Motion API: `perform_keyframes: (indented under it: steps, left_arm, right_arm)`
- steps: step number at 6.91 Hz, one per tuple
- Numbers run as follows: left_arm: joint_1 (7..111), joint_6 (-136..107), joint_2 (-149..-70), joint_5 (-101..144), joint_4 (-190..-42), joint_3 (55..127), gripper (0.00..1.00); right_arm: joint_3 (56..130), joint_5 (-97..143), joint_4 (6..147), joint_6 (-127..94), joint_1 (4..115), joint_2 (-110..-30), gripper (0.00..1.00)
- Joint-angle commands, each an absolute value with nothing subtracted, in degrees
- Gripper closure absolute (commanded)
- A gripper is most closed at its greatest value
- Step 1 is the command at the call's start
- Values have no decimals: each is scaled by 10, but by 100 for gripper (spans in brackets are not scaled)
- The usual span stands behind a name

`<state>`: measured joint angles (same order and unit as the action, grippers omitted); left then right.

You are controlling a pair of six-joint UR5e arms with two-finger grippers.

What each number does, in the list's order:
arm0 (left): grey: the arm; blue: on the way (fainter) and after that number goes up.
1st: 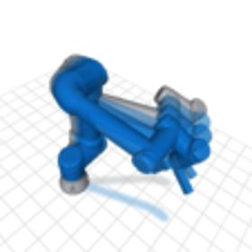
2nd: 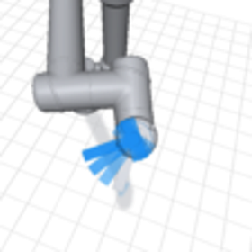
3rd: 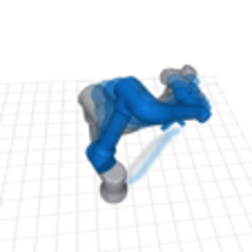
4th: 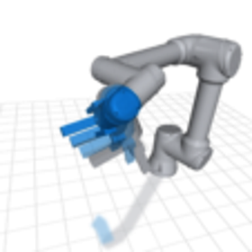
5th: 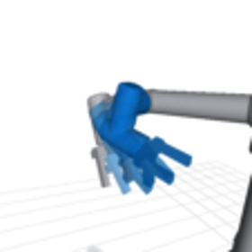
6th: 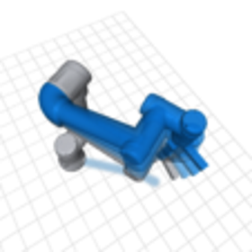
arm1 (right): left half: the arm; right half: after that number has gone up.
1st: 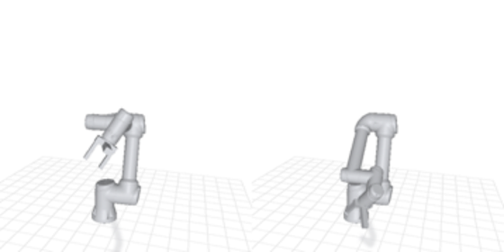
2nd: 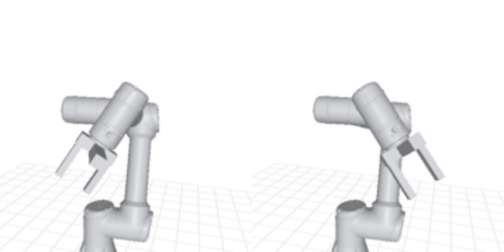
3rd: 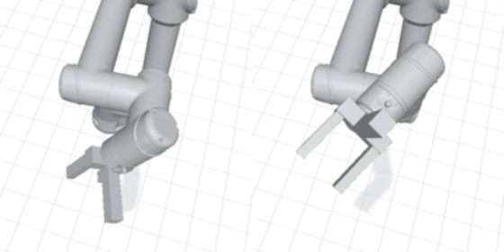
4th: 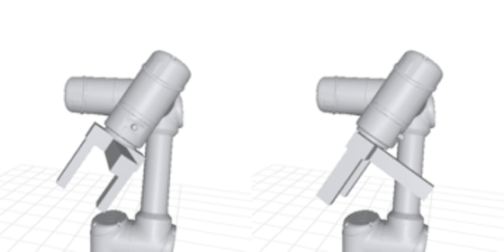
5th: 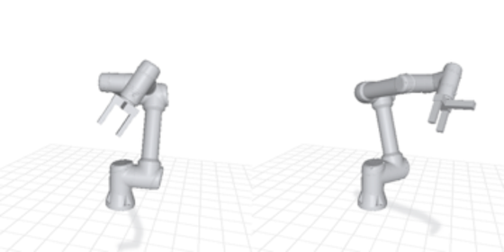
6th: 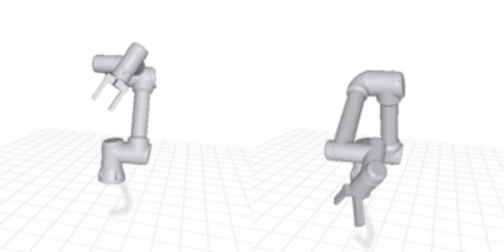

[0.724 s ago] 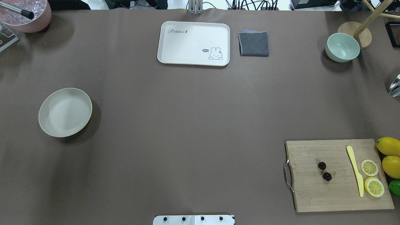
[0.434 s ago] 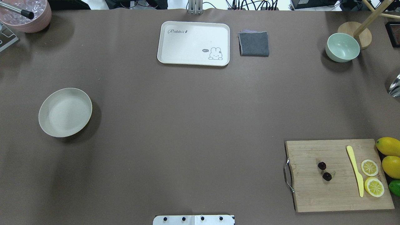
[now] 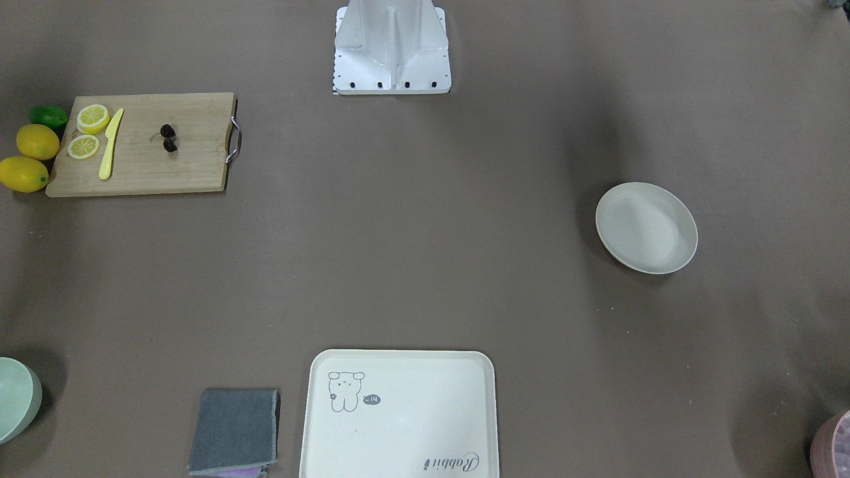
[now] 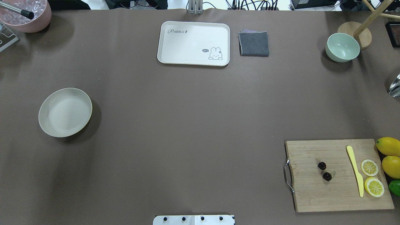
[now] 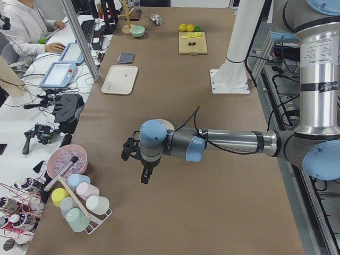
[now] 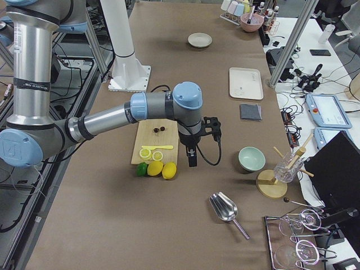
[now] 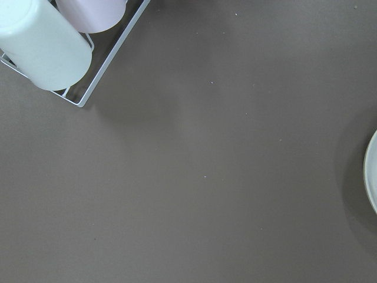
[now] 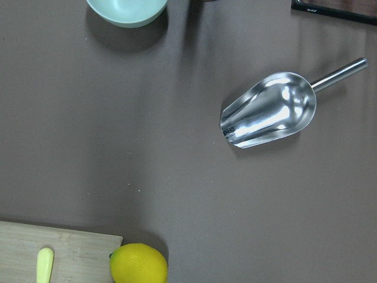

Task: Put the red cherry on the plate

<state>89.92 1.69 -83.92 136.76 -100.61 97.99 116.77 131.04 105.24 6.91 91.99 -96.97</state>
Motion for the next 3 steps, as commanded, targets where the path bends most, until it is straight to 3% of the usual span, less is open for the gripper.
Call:
perform_keyframes:
  steps: [1, 3]
  left_arm:
    - [900, 18, -838, 1367, -1008, 981, 1]
    - [899, 18, -804, 1378, -1031, 992, 1]
  right_arm:
    - [1168, 1312, 1051, 69, 919, -973, 0]
    - [1168, 1312, 1051, 73, 919, -975, 0]
